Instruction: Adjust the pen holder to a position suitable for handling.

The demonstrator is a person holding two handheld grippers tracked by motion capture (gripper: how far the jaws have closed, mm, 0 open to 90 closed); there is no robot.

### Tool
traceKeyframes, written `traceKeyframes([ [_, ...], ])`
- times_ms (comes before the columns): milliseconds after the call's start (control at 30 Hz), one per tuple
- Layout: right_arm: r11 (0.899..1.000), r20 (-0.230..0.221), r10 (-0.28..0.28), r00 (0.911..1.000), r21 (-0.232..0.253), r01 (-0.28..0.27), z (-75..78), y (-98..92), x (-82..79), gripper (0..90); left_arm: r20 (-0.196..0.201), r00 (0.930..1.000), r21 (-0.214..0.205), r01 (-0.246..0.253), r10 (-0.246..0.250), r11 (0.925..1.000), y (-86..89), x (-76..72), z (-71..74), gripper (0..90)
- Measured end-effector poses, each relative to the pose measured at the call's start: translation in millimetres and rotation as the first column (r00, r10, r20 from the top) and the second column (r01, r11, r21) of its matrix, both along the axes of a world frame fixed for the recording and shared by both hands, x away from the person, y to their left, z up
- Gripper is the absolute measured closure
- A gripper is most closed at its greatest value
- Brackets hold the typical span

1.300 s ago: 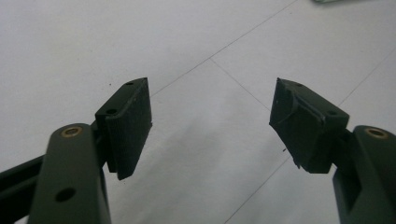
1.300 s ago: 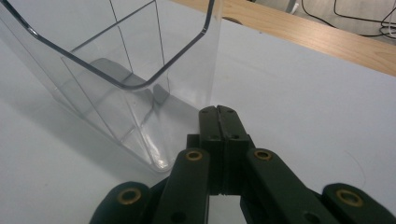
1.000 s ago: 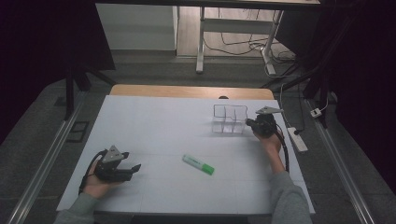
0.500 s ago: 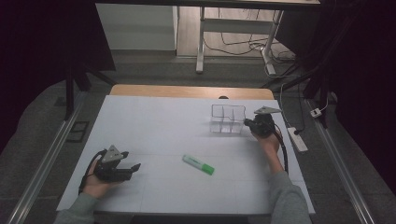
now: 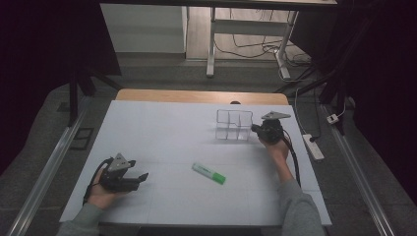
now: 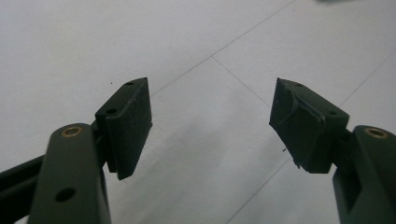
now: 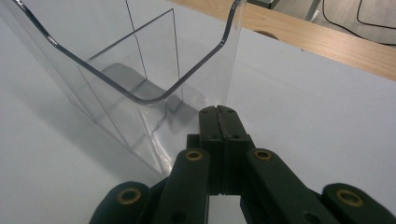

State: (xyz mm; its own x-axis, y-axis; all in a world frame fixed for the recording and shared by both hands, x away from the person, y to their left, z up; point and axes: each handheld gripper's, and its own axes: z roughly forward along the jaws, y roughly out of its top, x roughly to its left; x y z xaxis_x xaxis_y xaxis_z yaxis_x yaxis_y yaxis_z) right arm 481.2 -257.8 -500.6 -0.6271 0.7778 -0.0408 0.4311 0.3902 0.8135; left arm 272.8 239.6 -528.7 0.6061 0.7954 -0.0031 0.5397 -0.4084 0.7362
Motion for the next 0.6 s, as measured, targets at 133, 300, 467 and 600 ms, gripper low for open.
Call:
traceKeyframes([
  [133, 1.0, 0.004, 0.005, 1.0, 0.003, -0.005, -0.7, 4.1, 0.3, 89.3, -0.001, 1.0, -0.001, 0.002, -0.002, 1.0, -0.1, 0.0, -0.1, 29.3],
  [300, 1.0, -0.001, 0.006, 1.0, 0.007, -0.006, -0.8, 8.5, 1.5, 89.2, -0.001, 1.0, 0.0, 0.002, -0.002, 1.0, -0.1, 0.0, -0.2, 29.3],
  [467, 1.0, -0.002, 0.01, 0.9999, 0.013, -0.01, -2.1, 14.6, 2.6, 89.2, -0.004, 1.0, 0.002, 0.005, -0.005, 1.0, -0.2, 0.2, -0.4, 29.3],
  [600, 1.0, -0.002, 0.025, 0.9997, 0.001, -0.025, -4.1, 22.1, 3.6, 89.2, -0.004, 1.0, 0.002, 0.005, -0.005, 1.0, -0.3, 0.3, -0.5, 29.3],
])
